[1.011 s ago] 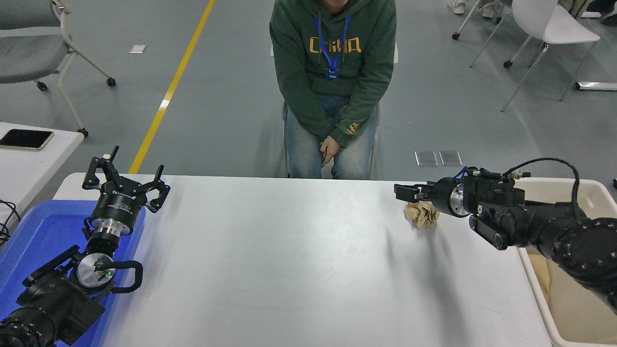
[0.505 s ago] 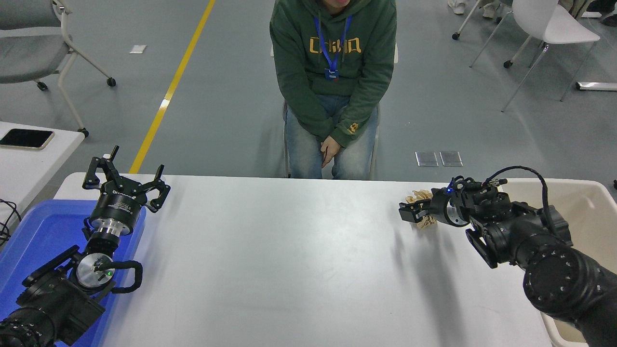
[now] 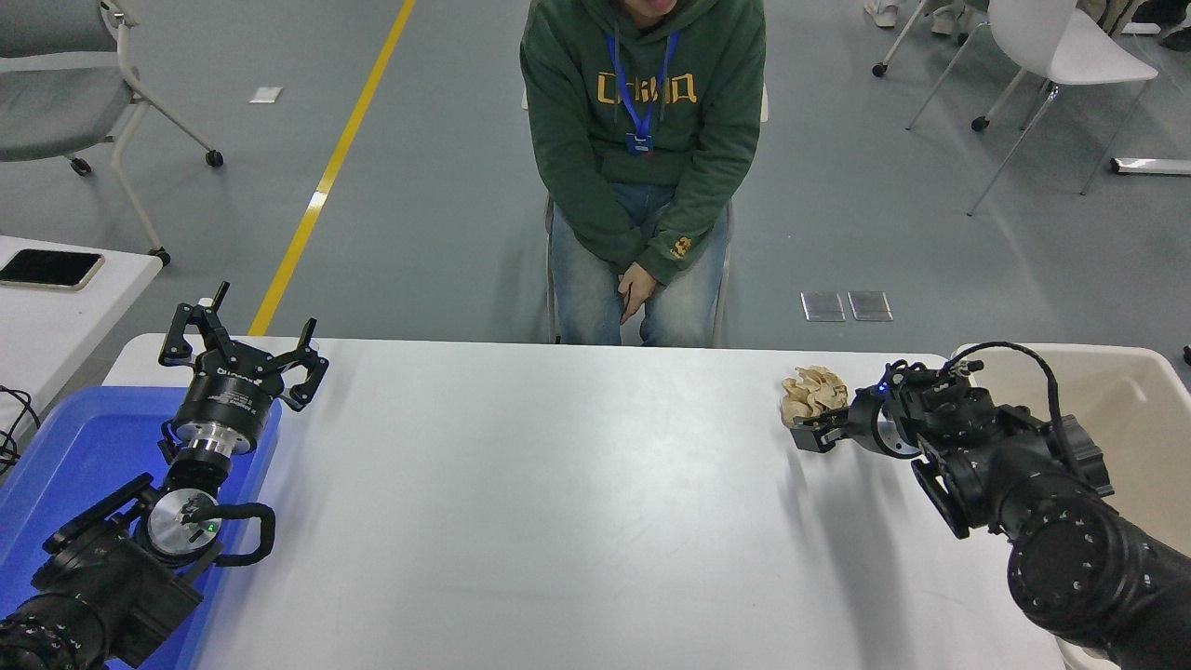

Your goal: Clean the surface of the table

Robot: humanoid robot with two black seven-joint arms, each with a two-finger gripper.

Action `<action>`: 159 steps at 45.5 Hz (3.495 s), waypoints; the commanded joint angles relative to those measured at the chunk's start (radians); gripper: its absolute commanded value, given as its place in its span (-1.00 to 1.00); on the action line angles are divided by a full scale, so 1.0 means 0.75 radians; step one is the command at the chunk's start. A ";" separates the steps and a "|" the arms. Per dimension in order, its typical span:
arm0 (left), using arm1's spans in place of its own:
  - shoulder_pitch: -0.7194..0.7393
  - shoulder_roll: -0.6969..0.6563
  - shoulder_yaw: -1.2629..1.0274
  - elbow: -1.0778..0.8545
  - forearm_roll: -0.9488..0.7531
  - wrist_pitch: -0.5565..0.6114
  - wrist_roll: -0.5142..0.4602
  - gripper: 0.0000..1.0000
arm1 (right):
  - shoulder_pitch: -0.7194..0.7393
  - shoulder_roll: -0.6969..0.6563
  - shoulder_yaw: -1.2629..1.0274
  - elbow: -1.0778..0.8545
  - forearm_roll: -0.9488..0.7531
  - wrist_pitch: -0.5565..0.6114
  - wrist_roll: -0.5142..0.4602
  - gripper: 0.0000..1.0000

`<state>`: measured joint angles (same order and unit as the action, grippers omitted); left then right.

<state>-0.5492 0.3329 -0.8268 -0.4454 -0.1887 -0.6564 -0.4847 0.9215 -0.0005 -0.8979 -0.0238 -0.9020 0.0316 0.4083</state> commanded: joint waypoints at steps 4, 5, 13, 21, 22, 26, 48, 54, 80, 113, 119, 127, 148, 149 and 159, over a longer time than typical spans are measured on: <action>0.000 0.000 0.000 0.001 0.000 0.000 0.000 1.00 | 0.007 0.001 0.007 -0.005 0.010 0.017 -0.006 0.26; 0.000 0.000 0.000 -0.001 0.000 0.000 0.000 1.00 | 0.007 0.001 0.009 -0.005 0.010 0.017 -0.006 0.18; 0.000 0.000 0.000 0.001 0.000 -0.002 0.000 1.00 | 0.011 0.001 0.011 -0.042 0.012 0.072 -0.006 -1.00; 0.000 0.000 0.000 -0.001 0.000 0.000 0.000 1.00 | 0.013 0.001 0.052 -0.156 0.096 0.185 0.006 -1.00; 0.000 0.000 0.000 0.001 0.000 0.000 0.000 1.00 | 0.015 0.001 0.054 -0.162 0.110 0.197 0.008 -1.00; 0.000 0.000 0.000 0.001 0.000 0.000 0.000 1.00 | 0.017 0.001 0.054 -0.175 0.161 0.230 0.014 -1.00; 0.000 0.000 0.000 -0.001 0.000 -0.002 0.000 1.00 | 0.001 0.001 0.056 -0.555 0.284 0.624 0.505 -1.00; 0.000 0.000 0.000 0.001 0.000 0.000 0.000 1.00 | 0.001 0.001 0.046 -0.721 0.284 0.763 0.619 -1.00; 0.000 0.000 0.000 0.001 0.000 0.000 -0.002 1.00 | -0.016 -0.024 -0.022 -1.060 0.325 1.062 0.619 -1.00; -0.002 0.000 0.000 0.001 0.000 0.000 -0.002 1.00 | 0.021 -0.104 -0.016 -1.065 0.479 1.071 0.619 -1.00; -0.002 0.000 0.000 0.001 -0.002 0.000 -0.002 1.00 | 0.123 -0.149 0.027 -0.934 0.481 1.071 0.619 -1.00; -0.002 0.000 0.000 0.001 -0.002 0.000 0.000 1.00 | 0.270 -0.259 0.052 -0.662 0.485 1.044 0.619 -1.00; -0.002 0.000 0.000 0.001 -0.002 0.000 -0.002 1.00 | 0.688 -0.646 0.085 0.404 0.468 0.596 0.446 -1.00; -0.002 0.000 0.000 0.001 -0.002 0.000 -0.002 1.00 | 0.698 -0.654 0.085 0.424 0.468 0.590 0.437 -1.00; -0.002 0.000 0.000 0.001 -0.002 0.000 -0.002 1.00 | 0.784 -0.746 0.085 0.582 0.460 0.586 0.413 -1.00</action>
<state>-0.5501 0.3329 -0.8268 -0.4448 -0.1896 -0.6564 -0.4862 1.4134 -0.4646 -0.8368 0.2028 -0.5501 0.5225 0.7581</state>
